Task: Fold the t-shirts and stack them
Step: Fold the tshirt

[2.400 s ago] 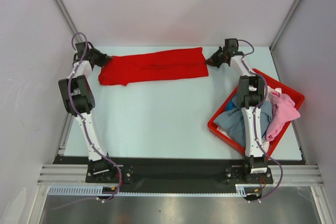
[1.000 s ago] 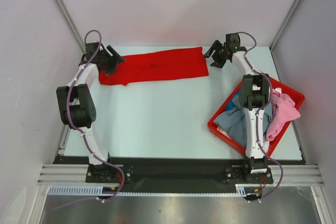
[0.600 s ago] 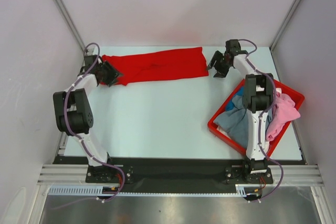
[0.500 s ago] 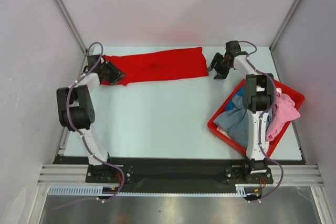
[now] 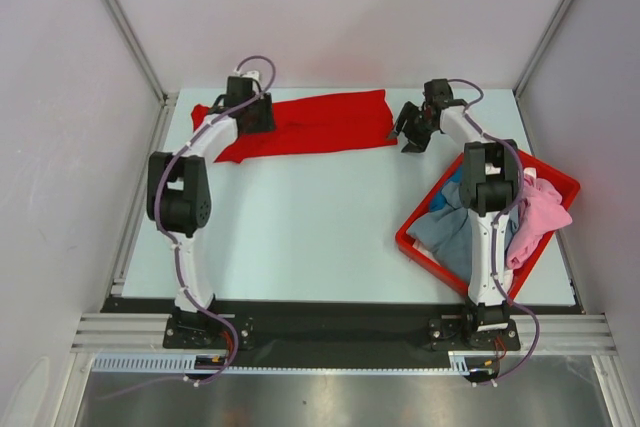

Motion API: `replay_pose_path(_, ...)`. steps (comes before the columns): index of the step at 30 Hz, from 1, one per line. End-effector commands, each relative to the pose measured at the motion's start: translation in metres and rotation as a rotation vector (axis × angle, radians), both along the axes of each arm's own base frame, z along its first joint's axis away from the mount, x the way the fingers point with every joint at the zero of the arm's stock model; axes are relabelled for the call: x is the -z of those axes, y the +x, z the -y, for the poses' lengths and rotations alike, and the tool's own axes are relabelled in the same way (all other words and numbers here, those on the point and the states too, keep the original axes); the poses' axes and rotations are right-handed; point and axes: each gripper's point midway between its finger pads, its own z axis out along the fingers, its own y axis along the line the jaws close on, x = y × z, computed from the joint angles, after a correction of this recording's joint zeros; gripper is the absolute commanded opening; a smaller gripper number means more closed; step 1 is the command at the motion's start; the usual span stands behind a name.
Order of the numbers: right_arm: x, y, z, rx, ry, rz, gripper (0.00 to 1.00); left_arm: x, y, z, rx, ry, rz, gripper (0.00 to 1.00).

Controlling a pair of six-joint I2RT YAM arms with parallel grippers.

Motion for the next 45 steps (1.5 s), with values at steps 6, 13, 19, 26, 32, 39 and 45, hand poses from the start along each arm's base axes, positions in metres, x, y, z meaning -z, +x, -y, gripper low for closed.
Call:
replay_pose_path(6,-0.032,0.007,-0.004,-0.012,0.037,0.072,0.68,0.018,0.007,-0.021,-0.039,0.437,-0.032,0.49)
replay_pose_path(13,-0.026,-0.004,0.006,-0.007,0.036,0.054,0.68,0.034,0.006,-0.026,-0.058,0.506,-0.085,0.49)
replay_pose_path(19,-0.025,-0.006,0.013,0.011,0.053,0.053,0.68,0.037,0.014,-0.028,-0.072,0.546,-0.075,0.49)
replay_pose_path(26,-0.026,-0.005,0.012,0.006,0.057,0.057,0.68,0.043,0.024,-0.027,-0.075,0.563,-0.082,0.38)
replay_pose_path(32,-0.027,-0.003,0.016,0.016,0.064,0.056,0.68,0.039,0.028,-0.025,-0.07,0.55,-0.076,0.41)
replay_pose_path(39,-0.026,-0.004,0.015,0.016,0.067,0.053,0.68,0.042,0.031,-0.024,-0.038,0.559,-0.074,0.12)
replay_pose_path(45,-0.026,-0.003,0.016,0.016,0.066,0.052,0.68,0.026,0.047,-0.021,-0.047,0.54,-0.03,0.0)
